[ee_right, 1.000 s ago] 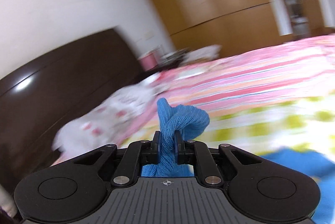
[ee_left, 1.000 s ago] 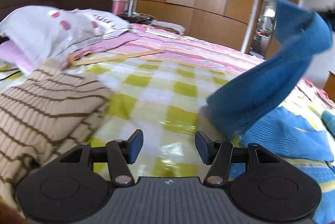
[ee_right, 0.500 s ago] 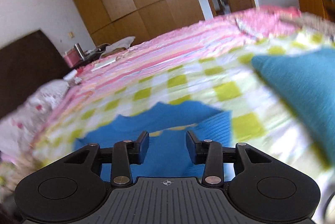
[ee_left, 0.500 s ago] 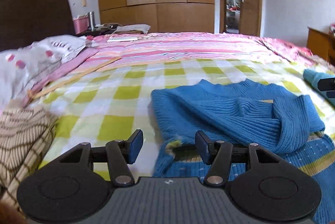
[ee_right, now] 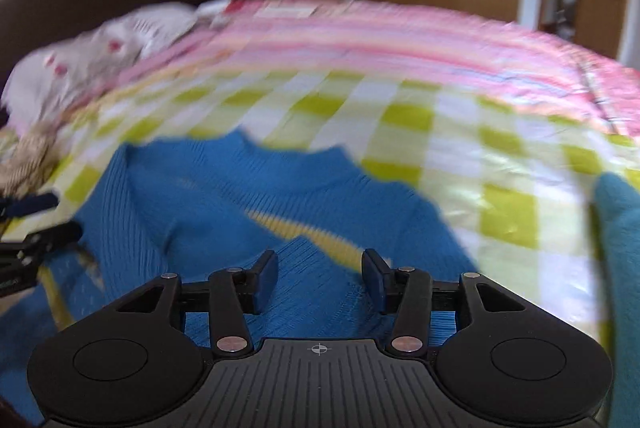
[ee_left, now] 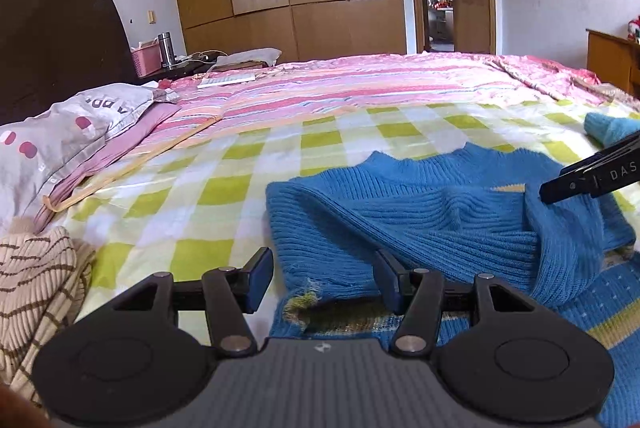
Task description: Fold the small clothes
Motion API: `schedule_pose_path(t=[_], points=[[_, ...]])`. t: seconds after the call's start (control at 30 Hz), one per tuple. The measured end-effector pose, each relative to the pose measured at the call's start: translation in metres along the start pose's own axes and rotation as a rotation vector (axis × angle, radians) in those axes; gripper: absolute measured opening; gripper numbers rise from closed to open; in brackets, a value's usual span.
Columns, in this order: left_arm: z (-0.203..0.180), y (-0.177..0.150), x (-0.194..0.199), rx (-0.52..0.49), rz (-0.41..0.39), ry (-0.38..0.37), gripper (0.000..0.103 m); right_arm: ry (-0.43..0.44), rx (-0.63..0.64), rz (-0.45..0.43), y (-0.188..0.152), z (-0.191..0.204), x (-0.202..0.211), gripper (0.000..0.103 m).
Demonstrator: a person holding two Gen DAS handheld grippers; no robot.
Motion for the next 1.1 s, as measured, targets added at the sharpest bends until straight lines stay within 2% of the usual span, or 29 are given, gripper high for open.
schedule_pose_path(t=[0.03, 0.13, 0.17, 0.2, 0.53, 0.67, 0.77, 0.97, 1.0, 1.1], points=[[-0.001, -0.001, -0.003, -0.004, 0.006, 0.000, 0.060, 0.005, 0.024, 0.014, -0.001, 0.003, -0.002, 0.045], [-0.001, -0.004, -0.005, -0.011, 0.017, 0.004, 0.061, 0.015, 0.061, 0.040, -0.004, 0.010, -0.002, 0.021], [-0.001, -0.005, -0.004, -0.015, 0.016, 0.008, 0.061, 0.007, 0.058, 0.026, -0.004, 0.011, 0.002, 0.006], [-0.001, -0.005, -0.003, -0.019, 0.013, 0.014, 0.061, -0.002, 0.042, 0.007, -0.002, 0.010, 0.008, 0.003], [0.009, 0.000, 0.014, -0.012, -0.017, 0.037, 0.061, 0.054, -0.141, -0.197, 0.007, -0.004, 0.097, 0.002], [0.007, 0.001, 0.016, -0.007, -0.015, 0.037, 0.061, 0.016, -0.138, -0.189, 0.003, -0.005, 0.098, 0.002], [0.005, 0.001, 0.019, -0.003, -0.027, 0.030, 0.061, 0.030, -0.268, -0.201, -0.005, -0.018, 0.111, 0.002], [0.008, 0.010, 0.025, 0.013, -0.087, 0.033, 0.062, 0.121, -0.540, -0.275, -0.014, -0.045, 0.160, 0.002], [0.009, 0.013, 0.023, 0.012, -0.097, 0.038, 0.068, 0.120, -0.576, -0.284, -0.013, -0.048, 0.162, 0.002], [0.008, 0.024, 0.005, -0.004, -0.106, 0.070, 0.072, 0.085, -0.703, -0.259, -0.005, -0.065, 0.140, 0.003]])
Point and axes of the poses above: each gripper's, at about its wrist camera, not at the fingertips, and x roughly against the way its jaws point, z to its left, y to its top, the point moved 2 cm from there along -x, roughly the way its jaws point, and after that the axes turned 9 degrees about -y, right-handed, at the moved point
